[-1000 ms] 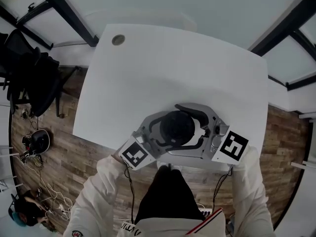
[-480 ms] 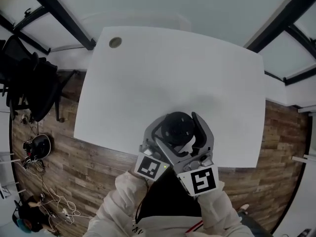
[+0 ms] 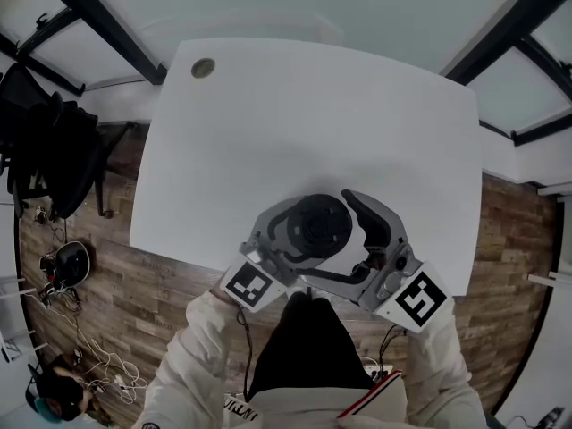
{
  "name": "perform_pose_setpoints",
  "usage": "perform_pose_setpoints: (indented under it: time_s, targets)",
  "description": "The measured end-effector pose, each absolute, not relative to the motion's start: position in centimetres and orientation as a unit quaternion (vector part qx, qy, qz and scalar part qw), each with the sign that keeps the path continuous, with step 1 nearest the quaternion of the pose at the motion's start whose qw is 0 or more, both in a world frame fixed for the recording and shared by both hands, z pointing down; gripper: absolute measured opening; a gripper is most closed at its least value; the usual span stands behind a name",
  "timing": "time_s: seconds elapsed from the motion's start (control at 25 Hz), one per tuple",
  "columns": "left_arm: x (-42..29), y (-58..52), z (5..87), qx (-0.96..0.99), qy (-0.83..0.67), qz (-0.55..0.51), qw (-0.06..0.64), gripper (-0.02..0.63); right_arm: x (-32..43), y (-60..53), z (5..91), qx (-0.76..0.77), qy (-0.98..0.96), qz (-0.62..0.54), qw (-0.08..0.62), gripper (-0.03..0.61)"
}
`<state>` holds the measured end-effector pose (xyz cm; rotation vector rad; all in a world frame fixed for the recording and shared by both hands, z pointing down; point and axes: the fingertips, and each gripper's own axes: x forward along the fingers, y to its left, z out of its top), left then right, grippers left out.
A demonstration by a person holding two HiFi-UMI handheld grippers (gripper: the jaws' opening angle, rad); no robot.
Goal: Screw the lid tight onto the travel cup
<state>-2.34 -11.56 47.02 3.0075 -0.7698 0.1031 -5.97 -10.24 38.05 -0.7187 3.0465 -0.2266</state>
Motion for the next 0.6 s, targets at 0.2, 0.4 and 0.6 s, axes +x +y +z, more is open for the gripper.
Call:
perform_pose_setpoints:
  time_s: [0.2,0.4,0.6]
  targets:
    - [-2.5,-11.3,47.1,0.983,-0.179,0.034,0.021,0.393,-7.8,-10.6,40.4,-0.053,0.993,-0.066,-0.079,0.478]
    - [-2.5,-11.1,47.9,0.989,-0.135,0.052,0.036,0.394,-9.1,-10.7,39.7,-0.010,0.998,-0.046,-0.045,0.476]
    - [-2.4,-11.2,48.2,0.984,-0.169,0.056,0.026,0.394,-8.6,-11.4,39.4,-0.103,0.994,-0.043,-0.008,0.476]
